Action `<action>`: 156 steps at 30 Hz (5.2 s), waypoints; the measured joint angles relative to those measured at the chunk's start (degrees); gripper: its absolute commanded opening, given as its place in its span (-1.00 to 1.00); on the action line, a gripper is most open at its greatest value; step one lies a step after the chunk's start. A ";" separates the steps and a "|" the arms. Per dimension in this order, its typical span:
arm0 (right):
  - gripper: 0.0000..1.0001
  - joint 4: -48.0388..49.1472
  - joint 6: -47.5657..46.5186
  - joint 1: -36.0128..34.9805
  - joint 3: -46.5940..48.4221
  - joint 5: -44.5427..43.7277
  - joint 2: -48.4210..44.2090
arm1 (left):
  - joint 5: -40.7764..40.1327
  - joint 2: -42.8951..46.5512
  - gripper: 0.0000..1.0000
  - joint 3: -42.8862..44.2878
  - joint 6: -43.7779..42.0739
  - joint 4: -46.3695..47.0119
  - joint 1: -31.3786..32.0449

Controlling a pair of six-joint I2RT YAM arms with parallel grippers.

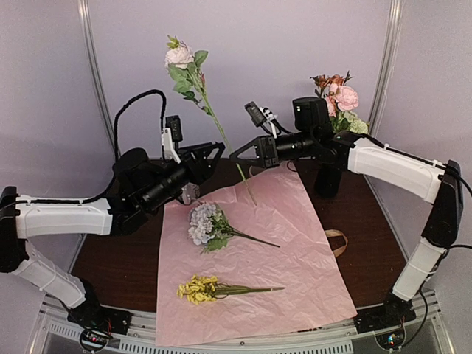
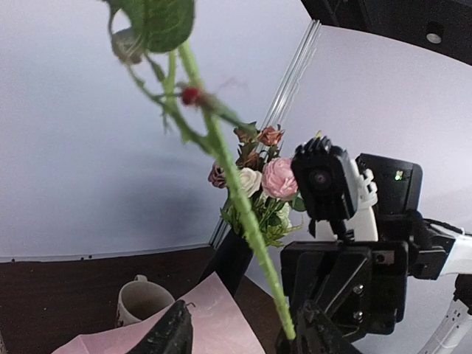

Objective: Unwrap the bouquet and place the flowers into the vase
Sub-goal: Pass from the right arm to the left, then pass from the left arm to the right, then place the fake flower in the vase.

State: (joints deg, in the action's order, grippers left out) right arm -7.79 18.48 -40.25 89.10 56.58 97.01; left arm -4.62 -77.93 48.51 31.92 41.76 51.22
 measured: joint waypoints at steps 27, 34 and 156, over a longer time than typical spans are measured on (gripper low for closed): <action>-0.68 5.42 1.16 -0.04 -6.36 -0.17 -2.95 | 5.99 -7.54 -1.00 6.05 8.24 7.93 0.37; -0.06 -4.11 -6.43 0.15 -3.93 0.50 -3.13 | 7.69 -7.23 -1.00 5.53 7.32 5.86 0.28; -1.00 -17.90 -55.58 44.52 13.05 5.09 -10.14 | 16.20 -15.23 -0.31 17.81 1.22 -27.10 0.37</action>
State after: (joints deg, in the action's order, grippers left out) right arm -25.69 -37.10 4.27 102.15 61.67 86.87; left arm 11.57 -93.17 66.32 33.15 14.66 51.59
